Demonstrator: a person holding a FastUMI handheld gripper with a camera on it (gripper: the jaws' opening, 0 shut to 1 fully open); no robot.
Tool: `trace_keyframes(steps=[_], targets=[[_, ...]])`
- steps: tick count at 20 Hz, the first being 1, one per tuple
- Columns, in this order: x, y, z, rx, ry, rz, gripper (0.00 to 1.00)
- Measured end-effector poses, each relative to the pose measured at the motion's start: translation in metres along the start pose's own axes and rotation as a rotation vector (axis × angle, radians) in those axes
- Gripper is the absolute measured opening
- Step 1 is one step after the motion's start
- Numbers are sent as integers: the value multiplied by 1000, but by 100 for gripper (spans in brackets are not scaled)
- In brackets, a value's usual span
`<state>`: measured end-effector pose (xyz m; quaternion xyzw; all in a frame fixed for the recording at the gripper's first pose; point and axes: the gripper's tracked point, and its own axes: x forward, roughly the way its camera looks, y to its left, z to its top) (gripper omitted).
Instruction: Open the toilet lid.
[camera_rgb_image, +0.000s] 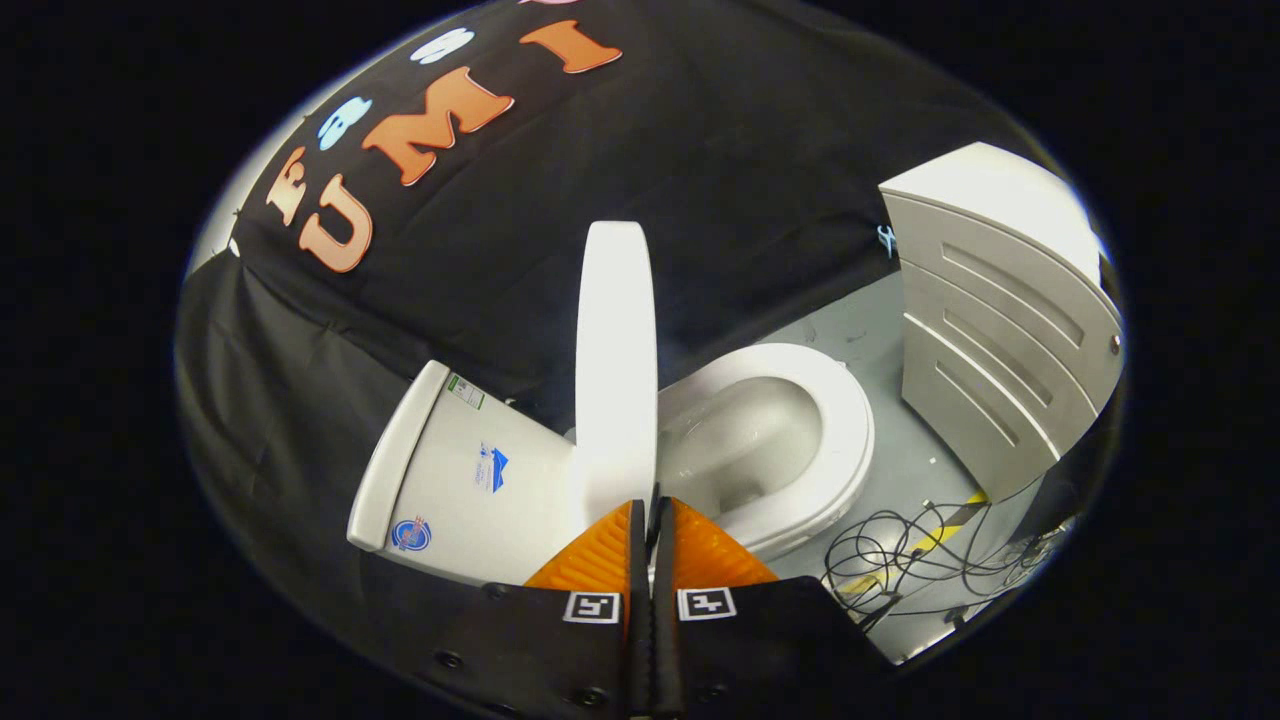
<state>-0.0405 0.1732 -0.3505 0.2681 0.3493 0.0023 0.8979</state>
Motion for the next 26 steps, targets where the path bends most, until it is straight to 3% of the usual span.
trace_keyframes(steps=[16,26], targets=[[-8,146,-20,-329,-52,-16,7],[-2,199,-43,-448,-95,-50,7]])
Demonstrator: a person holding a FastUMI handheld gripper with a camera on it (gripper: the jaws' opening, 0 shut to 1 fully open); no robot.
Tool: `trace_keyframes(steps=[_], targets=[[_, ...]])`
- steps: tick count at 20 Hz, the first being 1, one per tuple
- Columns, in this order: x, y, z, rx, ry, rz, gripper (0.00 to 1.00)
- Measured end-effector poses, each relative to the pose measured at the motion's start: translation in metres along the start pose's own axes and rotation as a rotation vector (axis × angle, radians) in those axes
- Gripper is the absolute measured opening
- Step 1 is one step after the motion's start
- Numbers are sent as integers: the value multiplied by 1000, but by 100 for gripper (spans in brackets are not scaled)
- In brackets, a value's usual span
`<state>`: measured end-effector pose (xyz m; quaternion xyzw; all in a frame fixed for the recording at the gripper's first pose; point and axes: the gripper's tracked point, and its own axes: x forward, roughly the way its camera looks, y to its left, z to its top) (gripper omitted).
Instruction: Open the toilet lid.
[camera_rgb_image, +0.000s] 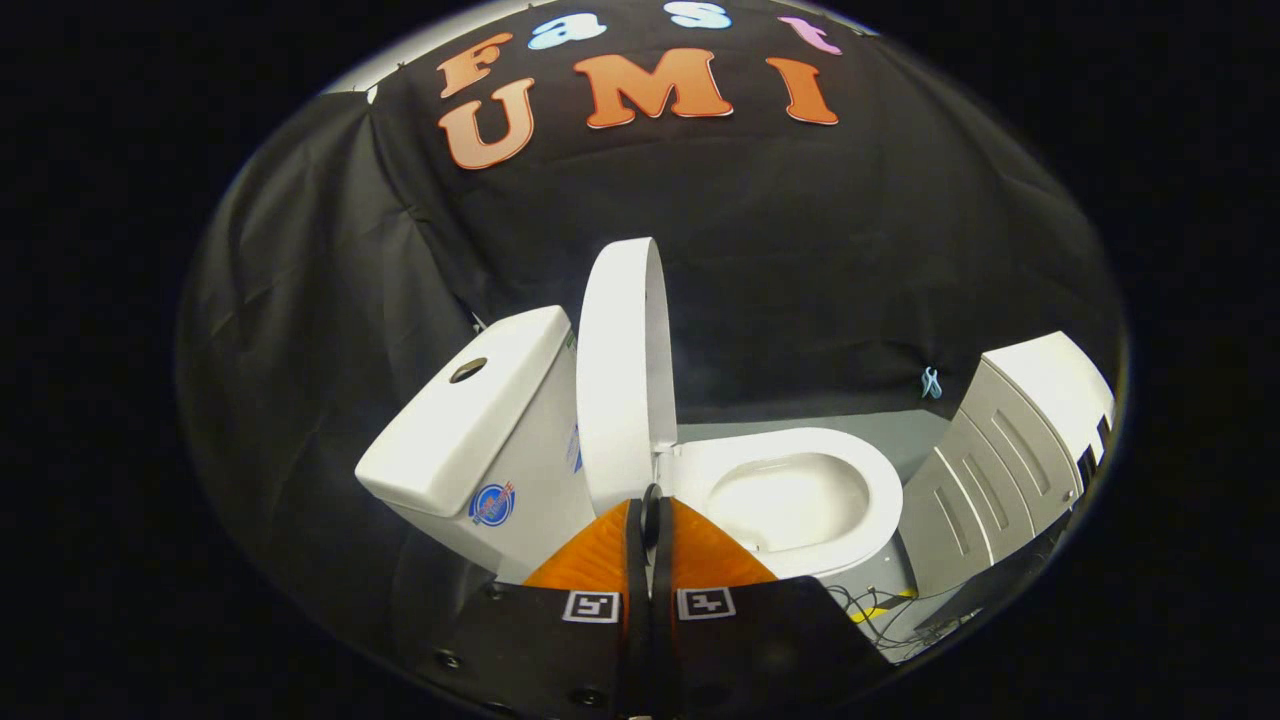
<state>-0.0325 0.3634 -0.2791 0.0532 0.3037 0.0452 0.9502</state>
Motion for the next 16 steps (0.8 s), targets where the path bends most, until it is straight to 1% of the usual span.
trace_keyframes(steps=[16], targets=[[9,64,-9,-128,-18,11,7]])
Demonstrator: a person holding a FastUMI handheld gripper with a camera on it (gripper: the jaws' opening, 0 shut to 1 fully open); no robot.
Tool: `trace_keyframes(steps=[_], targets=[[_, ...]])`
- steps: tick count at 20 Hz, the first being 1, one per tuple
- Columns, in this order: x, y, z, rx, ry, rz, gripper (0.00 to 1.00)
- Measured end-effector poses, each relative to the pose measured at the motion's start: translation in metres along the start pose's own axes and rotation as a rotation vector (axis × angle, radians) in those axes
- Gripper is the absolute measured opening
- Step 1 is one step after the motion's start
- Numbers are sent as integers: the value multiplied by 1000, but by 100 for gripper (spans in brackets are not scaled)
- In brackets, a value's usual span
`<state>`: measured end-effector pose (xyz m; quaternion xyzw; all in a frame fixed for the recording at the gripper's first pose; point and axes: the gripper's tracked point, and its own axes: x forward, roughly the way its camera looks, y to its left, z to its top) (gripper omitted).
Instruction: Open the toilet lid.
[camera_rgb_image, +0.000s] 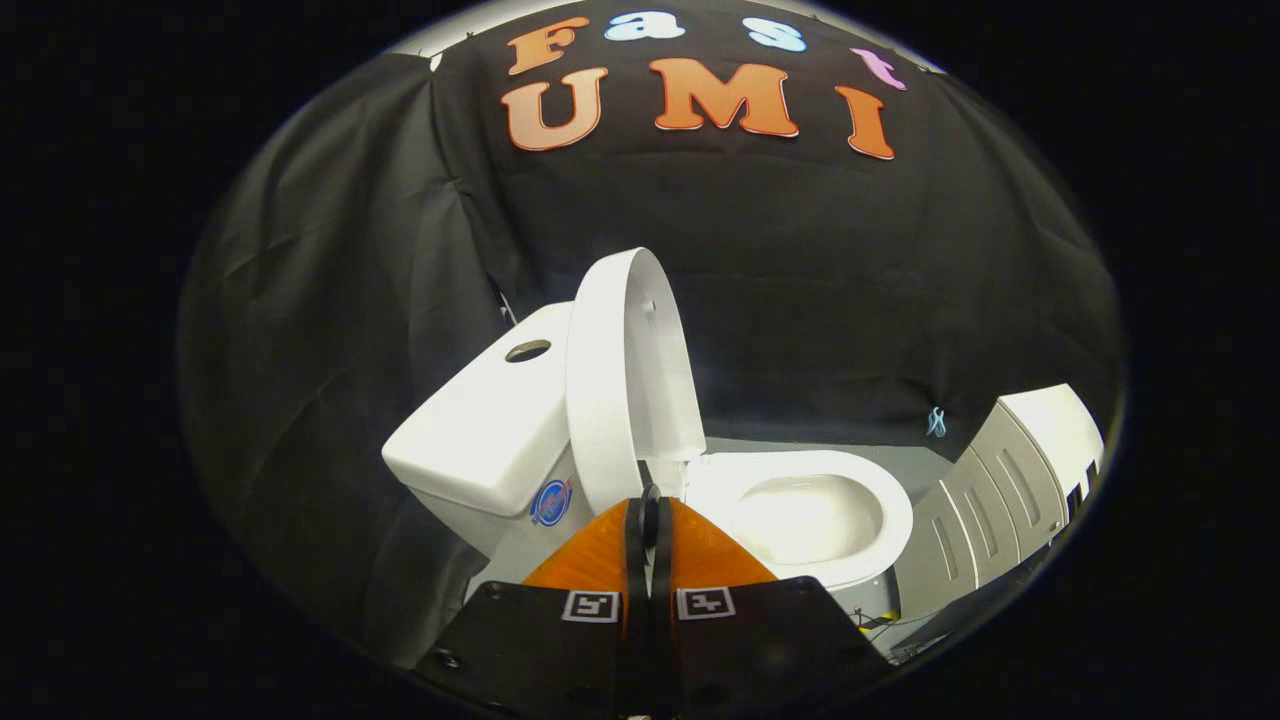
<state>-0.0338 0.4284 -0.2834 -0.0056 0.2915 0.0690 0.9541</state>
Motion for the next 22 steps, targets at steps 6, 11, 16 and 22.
trace_keyframes(steps=[6,11,16,22], targets=[[3,19,-2,-49,-2,0,8],[7,27,-3,-63,4,-5,7],[7,21,0,-51,-13,0,8],[3,21,8,-11,-36,43,18]])
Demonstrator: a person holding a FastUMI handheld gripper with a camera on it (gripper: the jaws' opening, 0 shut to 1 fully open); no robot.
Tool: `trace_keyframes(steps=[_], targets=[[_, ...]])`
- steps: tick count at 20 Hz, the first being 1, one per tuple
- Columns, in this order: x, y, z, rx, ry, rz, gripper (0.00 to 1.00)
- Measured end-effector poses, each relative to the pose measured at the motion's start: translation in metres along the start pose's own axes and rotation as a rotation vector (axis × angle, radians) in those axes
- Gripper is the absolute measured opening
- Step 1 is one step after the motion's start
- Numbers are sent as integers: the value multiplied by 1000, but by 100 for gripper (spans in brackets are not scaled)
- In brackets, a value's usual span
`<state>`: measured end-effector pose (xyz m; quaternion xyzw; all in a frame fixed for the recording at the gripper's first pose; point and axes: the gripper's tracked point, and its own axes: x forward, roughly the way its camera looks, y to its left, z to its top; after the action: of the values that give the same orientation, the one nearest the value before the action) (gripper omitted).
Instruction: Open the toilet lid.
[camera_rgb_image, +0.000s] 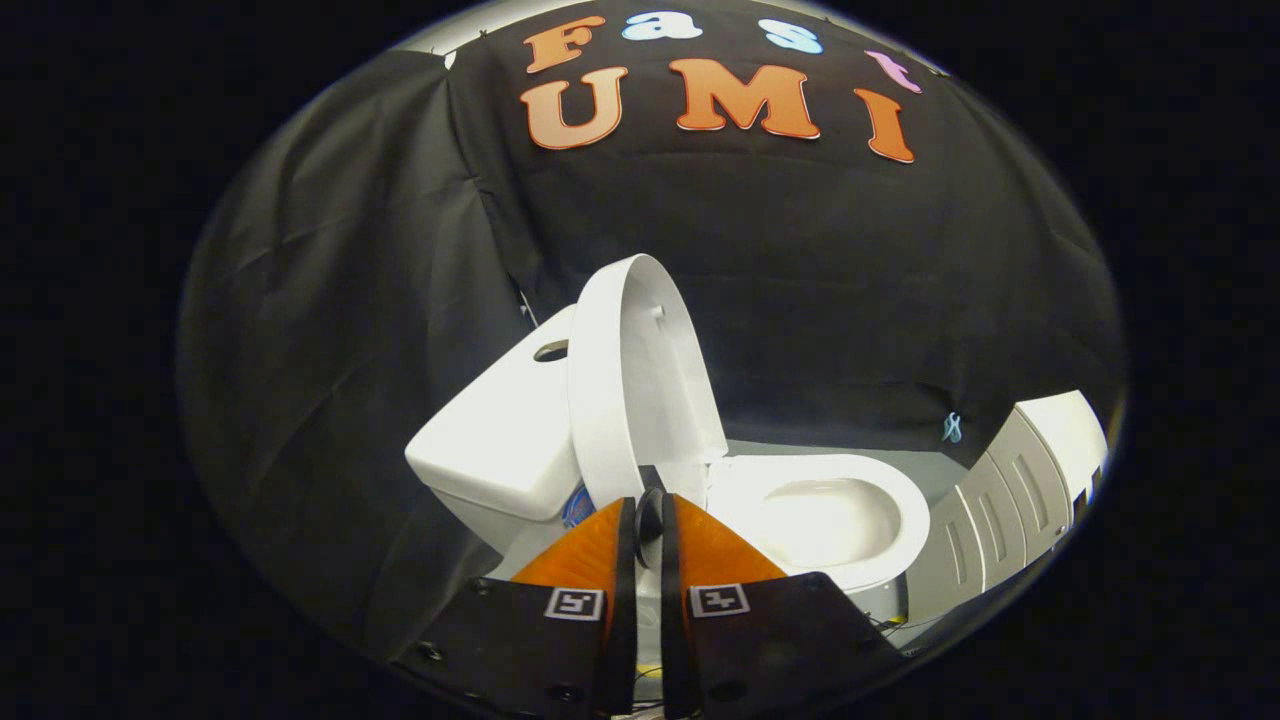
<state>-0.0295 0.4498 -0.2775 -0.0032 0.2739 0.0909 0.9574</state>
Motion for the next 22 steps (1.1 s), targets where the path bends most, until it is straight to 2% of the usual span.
trace_keyframes(steps=[4,7,9,19,22], targets=[[-18,-17,35,-27,-82,2,38],[-30,-40,55,-6,-124,-6,83],[-38,-60,66,14,-149,-8,100],[-99,-196,130,94,-289,-96,98],[-117,-236,147,81,-318,-139,98]])
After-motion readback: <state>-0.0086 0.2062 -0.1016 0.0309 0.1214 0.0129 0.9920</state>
